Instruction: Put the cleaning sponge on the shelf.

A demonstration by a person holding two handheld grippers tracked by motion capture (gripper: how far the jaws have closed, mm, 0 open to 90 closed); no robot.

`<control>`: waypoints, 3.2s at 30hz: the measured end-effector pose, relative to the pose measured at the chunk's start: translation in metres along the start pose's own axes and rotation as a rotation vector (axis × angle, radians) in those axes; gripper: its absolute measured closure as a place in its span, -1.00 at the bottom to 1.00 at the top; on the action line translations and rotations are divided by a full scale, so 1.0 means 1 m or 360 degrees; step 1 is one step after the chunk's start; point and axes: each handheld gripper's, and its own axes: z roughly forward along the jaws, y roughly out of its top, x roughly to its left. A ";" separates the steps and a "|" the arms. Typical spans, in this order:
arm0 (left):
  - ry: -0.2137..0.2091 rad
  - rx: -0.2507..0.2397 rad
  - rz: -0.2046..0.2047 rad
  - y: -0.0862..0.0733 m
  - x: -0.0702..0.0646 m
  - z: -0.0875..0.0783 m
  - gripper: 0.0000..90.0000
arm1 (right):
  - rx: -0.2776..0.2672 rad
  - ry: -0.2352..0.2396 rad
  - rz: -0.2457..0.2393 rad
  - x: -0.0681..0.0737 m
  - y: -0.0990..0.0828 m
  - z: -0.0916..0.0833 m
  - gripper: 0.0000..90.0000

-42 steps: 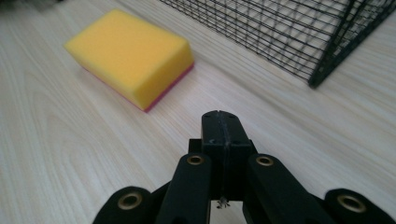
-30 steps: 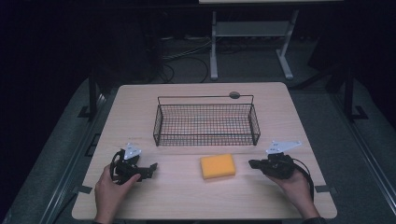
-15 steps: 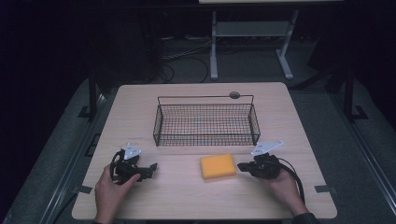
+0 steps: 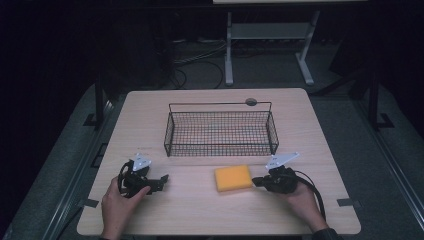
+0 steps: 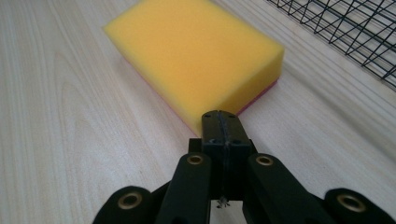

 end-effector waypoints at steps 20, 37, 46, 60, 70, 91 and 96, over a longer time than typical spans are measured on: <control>0.0000 0.0000 0.0001 0.000 0.000 0.000 -0.72 | 0.0018 0.0098 -0.0047 0.012 0.000 0.002 1.00; 0.0000 0.0000 0.0001 0.000 0.000 0.000 -0.72 | 0.0035 0.0157 -0.0102 0.027 0.002 0.008 1.00; 0.0000 0.0000 0.0000 0.000 0.000 0.000 -0.72 | 0.0041 0.0188 -0.0153 0.037 0.006 0.012 1.00; 0.0000 0.0000 0.0000 0.000 0.000 0.000 -0.72 | 0.0044 0.0210 -0.0171 0.046 0.009 0.014 0.99; 0.0000 0.0000 0.0000 0.000 0.000 0.000 -0.72 | 0.0058 0.0091 -0.0063 0.039 0.012 0.000 0.39; -0.0002 0.0000 -0.0002 0.000 0.000 0.000 -0.72 | 0.0166 -0.0092 -0.0056 0.040 0.035 0.005 -0.69; -0.0002 0.0000 -0.0003 0.000 0.000 0.000 -0.72 | 0.0179 -0.0135 -0.0056 0.040 0.044 0.007 -0.71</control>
